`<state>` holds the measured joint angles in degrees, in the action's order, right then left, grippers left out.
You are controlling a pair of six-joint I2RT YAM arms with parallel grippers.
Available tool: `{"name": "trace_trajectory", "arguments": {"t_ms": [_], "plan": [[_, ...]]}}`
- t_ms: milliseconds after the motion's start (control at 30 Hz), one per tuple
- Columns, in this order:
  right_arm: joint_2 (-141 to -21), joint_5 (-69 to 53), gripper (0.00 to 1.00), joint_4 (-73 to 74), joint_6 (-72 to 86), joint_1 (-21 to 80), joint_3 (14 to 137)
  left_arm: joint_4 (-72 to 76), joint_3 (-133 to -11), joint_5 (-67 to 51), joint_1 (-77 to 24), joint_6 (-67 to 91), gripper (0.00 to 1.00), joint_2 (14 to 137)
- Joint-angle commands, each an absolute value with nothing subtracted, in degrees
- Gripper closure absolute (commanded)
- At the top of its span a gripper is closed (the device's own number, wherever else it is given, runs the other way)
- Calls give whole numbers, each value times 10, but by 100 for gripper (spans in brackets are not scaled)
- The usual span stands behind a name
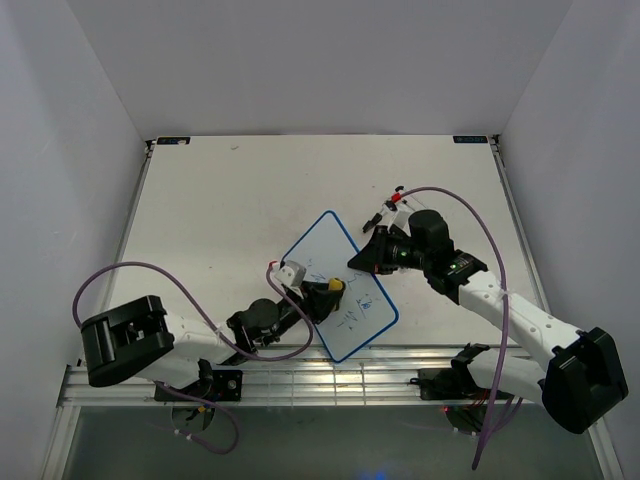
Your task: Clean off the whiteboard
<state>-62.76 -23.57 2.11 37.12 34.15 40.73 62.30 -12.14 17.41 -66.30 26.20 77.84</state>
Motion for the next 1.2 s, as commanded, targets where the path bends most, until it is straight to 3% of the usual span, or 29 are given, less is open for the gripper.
{"name": "trace_trajectory", "arguments": {"t_ms": [0, 467, 700, 833, 1167], "plan": [[-616, -330, 92, -163, 442, 356, 455, 514, -132, 164, -676, 252, 100, 759], [-619, -321, 92, -178, 450, 381, 438, 474, -212, 113, -678, 233, 100, 744], [-594, -280, 92, -133, 421, 380, 444, 412, -200, 232, -669, 247, 100, 728], [-579, -278, 92, -114, 414, 380, 442, 375, -183, 245, -608, 287, 100, 706], [-563, -351, 92, -153, 448, 380, 420, 395, -170, 154, -450, 299, 100, 693]]}}
